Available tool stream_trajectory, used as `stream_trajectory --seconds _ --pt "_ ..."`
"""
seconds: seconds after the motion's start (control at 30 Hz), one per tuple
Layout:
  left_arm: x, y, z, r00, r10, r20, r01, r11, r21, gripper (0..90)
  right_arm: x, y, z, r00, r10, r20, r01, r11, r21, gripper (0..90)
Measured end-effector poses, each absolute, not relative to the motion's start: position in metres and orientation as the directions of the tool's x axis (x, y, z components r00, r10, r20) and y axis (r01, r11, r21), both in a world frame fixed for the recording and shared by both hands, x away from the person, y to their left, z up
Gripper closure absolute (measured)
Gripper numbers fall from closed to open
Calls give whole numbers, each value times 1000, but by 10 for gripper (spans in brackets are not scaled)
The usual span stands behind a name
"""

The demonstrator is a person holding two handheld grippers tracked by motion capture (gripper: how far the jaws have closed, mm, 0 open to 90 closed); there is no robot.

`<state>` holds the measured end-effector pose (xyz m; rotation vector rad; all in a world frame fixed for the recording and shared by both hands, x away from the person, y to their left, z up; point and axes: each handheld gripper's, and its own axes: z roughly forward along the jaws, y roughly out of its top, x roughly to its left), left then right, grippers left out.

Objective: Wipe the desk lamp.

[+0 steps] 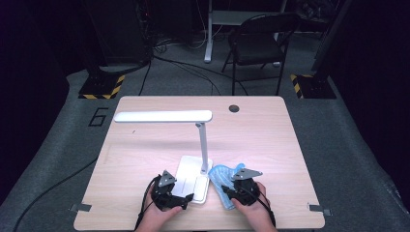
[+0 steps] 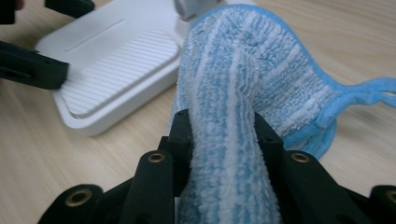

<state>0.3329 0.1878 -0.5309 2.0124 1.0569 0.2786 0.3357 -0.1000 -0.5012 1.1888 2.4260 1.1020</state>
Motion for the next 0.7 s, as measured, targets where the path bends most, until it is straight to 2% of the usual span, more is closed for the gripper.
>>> stream_trajectory --seconds 0.23,0.47,0.7 --pt "335 185 -531 622 766 -163 578 -308 756 0 339 -80 -506 -691 710 135 563 412 716 674" --pt "339 182 -530 606 780 -159 585 -301 753 0 349 -77 -510 -669 715 201 600 360 714 674" --pt "342 182 -530 595 787 -165 592 -290 751 0 352 -72 -511 -658 728 191 597 349 723 650"
